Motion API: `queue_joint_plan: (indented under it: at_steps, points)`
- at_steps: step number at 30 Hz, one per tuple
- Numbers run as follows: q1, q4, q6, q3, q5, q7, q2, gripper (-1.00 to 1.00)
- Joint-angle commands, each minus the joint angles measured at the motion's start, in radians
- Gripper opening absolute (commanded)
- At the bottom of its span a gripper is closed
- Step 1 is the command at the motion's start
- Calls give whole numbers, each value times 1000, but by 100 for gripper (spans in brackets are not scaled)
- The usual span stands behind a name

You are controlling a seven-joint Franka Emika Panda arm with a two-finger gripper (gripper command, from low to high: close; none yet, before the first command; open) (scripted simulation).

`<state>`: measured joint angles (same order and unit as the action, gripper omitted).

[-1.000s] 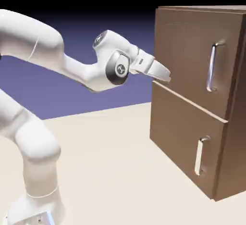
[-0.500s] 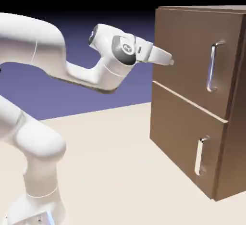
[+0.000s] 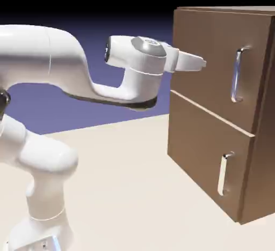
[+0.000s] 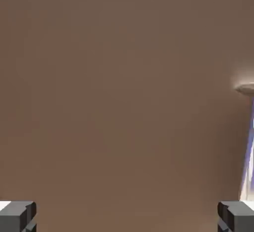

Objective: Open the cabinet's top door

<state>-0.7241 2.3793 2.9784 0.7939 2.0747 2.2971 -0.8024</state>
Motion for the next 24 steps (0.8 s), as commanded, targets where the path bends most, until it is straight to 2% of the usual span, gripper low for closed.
queue_joint_plan:
  at_steps: [1, 18, 20, 24]
  points:
    - [-15, -9, -1, 17, 44, 33, -5, 0]
    - [-269, -163, -22, 300, 783, 588, -88, 0]
    - [-271, -164, -22, 302, 789, 592, -88, 0]
    - [-414, -268, -35, 396, 801, 598, -46, 0]
